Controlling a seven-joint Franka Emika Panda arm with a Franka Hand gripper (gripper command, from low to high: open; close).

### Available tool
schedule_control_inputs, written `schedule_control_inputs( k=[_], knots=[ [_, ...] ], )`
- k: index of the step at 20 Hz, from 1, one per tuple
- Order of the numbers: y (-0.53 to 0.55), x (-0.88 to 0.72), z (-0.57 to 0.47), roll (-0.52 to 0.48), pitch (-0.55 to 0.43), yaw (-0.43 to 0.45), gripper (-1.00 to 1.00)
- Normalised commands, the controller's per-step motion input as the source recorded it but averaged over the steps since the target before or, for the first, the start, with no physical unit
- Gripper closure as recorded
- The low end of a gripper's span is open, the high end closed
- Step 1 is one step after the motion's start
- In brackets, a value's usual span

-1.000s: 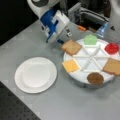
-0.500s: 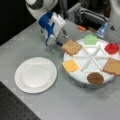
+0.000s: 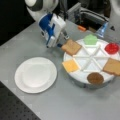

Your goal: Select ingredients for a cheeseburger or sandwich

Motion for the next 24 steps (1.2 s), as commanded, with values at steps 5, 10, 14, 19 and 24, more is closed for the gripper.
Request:
schedule_control_inputs(
  k=[5, 10, 14, 19, 24],
  knots=[
    [-0.20, 0.27, -0.18, 0.325, 0.040, 0.149, -1.00],
    [-0.21, 0.21, -0.20, 0.308, 0.049, 0.122, -1.00],
    [-0.20, 0.15, -0.20, 0.285, 0.053, 0.125, -1.00],
    [-0.19, 0.11, -0.19, 0.258, 0.042, 0.122, 1.00],
    [-0.18, 0.10, -0.17, 0.234, 0.028, 0.115, 1.00]
  ],
)
